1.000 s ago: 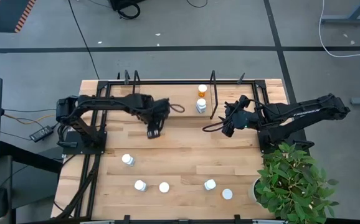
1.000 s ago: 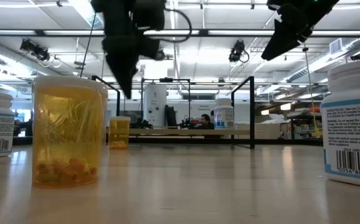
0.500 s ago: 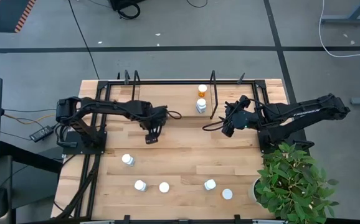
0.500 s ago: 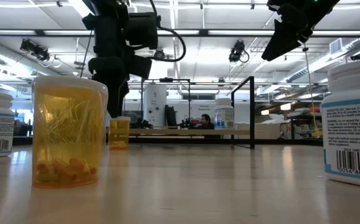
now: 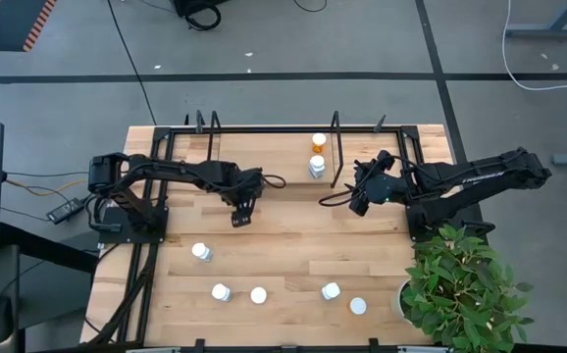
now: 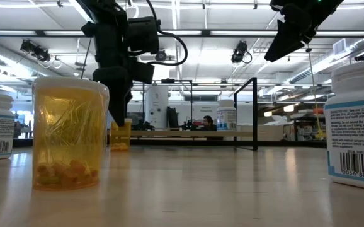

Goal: Pick and place medicine bottles onto shelf by color
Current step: Put the orange pill bottle on the shelf

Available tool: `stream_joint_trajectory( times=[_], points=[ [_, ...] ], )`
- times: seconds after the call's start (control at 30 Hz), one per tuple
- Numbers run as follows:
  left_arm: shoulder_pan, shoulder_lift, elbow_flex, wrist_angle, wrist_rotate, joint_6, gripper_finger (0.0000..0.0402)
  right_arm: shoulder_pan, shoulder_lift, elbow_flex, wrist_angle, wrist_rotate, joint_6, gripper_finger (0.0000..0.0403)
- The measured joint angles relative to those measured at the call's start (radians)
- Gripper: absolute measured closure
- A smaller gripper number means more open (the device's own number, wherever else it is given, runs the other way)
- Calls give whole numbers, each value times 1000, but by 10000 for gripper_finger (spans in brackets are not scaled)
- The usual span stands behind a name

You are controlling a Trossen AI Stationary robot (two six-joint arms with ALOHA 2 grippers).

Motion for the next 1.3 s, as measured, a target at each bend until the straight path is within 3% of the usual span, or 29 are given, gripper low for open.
stream_joint_trajectory(
  times=[0.23, 0.4, 0.6, 0.8, 1.0, 1.13, 1.3],
  points=[
    [0, 0, 0, 1, 0, 1, 191, 0, 0, 0, 0, 0, 0, 136],
    [0, 0, 0, 2, 0, 1, 193, 0, 0, 0, 0, 0, 0, 136],
    [0, 2, 30, -17, 0, 0, 160, 0, 0, 0, 0, 0, -1, 136],
    [7, 2, 162, -39, -1, 73, 191, 0, 0, 0, 0, 0, -1, 136],
    [69, 31, 318, -63, -61, 182, 183, 0, 0, 0, 5, 0, -1, 136],
    [114, 104, 461, -120, -61, 241, 160, 0, 0, 0, 8, 0, -7, 136],
    [160, 239, 667, -220, -60, 324, 171, -1, 0, 0, 16, 0, -20, 136]
  ],
)
